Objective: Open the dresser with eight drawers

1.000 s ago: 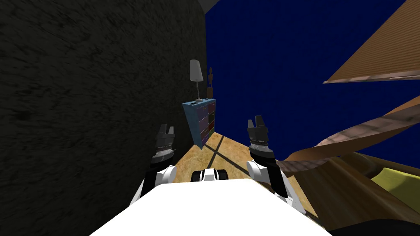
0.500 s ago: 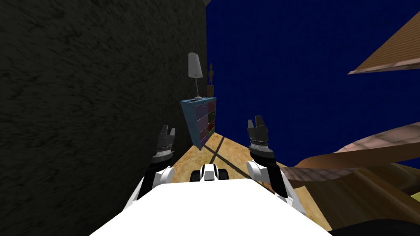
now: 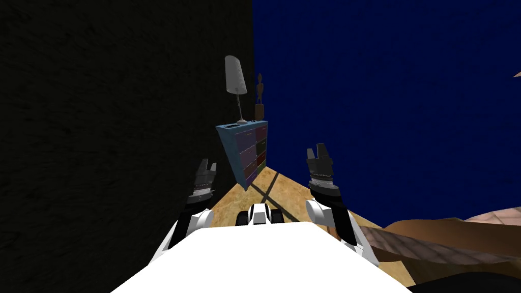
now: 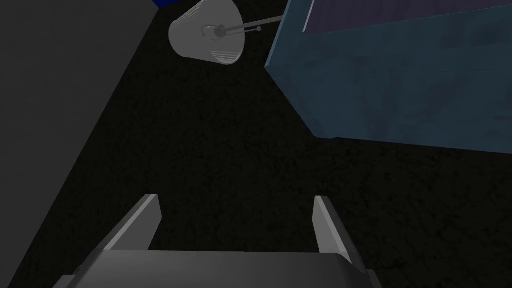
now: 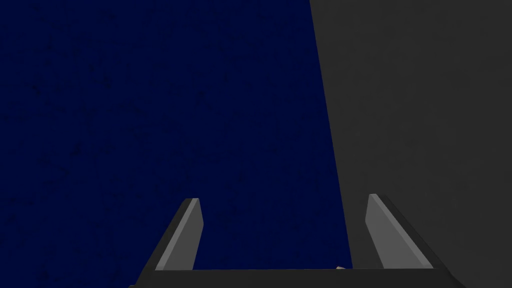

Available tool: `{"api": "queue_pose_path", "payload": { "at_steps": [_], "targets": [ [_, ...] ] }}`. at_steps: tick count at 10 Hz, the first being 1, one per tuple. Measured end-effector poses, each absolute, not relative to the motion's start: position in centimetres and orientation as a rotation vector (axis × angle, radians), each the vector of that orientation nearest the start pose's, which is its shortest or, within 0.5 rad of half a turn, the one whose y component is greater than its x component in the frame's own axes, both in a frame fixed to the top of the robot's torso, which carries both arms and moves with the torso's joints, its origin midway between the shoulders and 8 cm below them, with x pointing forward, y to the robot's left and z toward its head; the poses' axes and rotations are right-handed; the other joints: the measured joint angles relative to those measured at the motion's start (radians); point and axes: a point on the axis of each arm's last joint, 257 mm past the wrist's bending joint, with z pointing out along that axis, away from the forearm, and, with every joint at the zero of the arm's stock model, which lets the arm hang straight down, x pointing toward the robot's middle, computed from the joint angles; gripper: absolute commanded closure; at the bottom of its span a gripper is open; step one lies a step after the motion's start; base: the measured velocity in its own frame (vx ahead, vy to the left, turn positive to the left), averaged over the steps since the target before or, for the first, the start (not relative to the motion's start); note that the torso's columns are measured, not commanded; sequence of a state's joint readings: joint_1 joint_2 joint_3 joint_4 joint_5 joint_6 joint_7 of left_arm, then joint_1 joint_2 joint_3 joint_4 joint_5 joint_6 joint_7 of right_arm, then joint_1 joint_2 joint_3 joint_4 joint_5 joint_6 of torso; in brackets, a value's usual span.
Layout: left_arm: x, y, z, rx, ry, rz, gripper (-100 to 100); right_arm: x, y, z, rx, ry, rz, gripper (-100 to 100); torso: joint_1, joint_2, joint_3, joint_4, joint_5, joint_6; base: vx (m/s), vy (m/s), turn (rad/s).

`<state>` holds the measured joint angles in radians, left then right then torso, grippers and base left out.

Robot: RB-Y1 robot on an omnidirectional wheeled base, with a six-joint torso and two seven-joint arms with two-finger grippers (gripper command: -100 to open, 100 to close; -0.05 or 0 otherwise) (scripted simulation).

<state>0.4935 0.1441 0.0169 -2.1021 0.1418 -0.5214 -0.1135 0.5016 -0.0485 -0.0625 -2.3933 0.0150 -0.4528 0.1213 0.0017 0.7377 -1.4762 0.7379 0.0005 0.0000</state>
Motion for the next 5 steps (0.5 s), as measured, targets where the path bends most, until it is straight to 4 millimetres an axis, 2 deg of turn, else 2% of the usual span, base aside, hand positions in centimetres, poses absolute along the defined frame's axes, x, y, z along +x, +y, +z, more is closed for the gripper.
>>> {"api": "queue_pose_path", "payload": {
  "at_steps": [5],
  "targets": [
    [37.7,33.4,-8.3,-0.813,0.795,-1.198,-100,32.5,-28.6,6.6,0.506,0.637,1.133,0,-0.001,-0.001,0.0,0.0,0.0,0.0,0.171,-0.132,0.066]
  ]
}}
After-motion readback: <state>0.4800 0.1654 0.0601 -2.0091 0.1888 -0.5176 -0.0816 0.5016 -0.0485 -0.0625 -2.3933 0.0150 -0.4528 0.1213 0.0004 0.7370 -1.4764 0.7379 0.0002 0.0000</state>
